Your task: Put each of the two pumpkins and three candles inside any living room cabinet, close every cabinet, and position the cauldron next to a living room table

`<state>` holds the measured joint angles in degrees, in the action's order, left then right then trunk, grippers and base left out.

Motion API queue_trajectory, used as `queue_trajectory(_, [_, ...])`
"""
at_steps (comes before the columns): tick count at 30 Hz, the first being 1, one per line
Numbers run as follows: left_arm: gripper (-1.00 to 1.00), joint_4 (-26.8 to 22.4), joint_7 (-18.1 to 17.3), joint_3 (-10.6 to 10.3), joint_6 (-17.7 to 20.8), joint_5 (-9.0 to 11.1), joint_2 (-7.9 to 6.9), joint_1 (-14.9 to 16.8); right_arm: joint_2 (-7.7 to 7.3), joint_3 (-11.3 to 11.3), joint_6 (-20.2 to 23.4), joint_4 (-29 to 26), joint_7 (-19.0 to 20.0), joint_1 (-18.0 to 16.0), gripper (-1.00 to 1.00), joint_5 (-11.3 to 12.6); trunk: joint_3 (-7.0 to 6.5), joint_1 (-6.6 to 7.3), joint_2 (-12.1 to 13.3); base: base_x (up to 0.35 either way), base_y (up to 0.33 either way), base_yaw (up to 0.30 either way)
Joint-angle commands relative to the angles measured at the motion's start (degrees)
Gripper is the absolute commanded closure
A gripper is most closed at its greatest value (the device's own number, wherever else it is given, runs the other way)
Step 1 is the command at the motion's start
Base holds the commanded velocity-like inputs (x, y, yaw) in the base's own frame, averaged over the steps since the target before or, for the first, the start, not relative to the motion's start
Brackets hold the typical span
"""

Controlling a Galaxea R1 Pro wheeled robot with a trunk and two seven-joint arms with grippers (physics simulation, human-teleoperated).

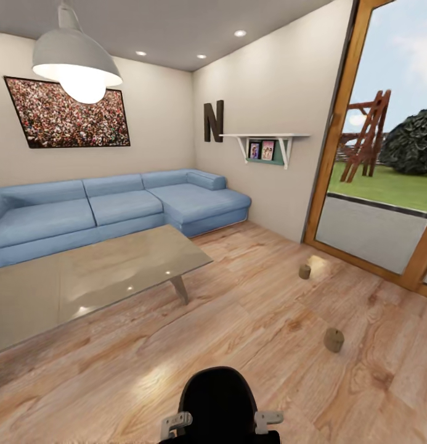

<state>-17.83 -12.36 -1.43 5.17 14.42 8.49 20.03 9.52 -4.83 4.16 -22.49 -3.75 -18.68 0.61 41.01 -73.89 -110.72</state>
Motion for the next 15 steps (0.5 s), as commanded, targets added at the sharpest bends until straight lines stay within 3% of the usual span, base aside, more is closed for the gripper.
queue_trajectory(1, [1.00, -0.01, -0.10, -0.24, 0.37, 0.08, -0.05, 0.01, -0.03, -0.71, 0.41, -0.45, 1.08, -0.04, 1.00, 0.45, 0.05, 0.01, -0.03, -0.001, -0.001, 0.291])
queue_trajectory(15, [1.00, -0.01, -0.38, -0.24, 0.37, 0.08, -0.06, 0.01, -0.04, -0.71, 0.41, -0.45, 1.11, -0.04, 1.00, 0.45, 0.05, 0.01, -0.03, 0.000, 0.000, 0.291])
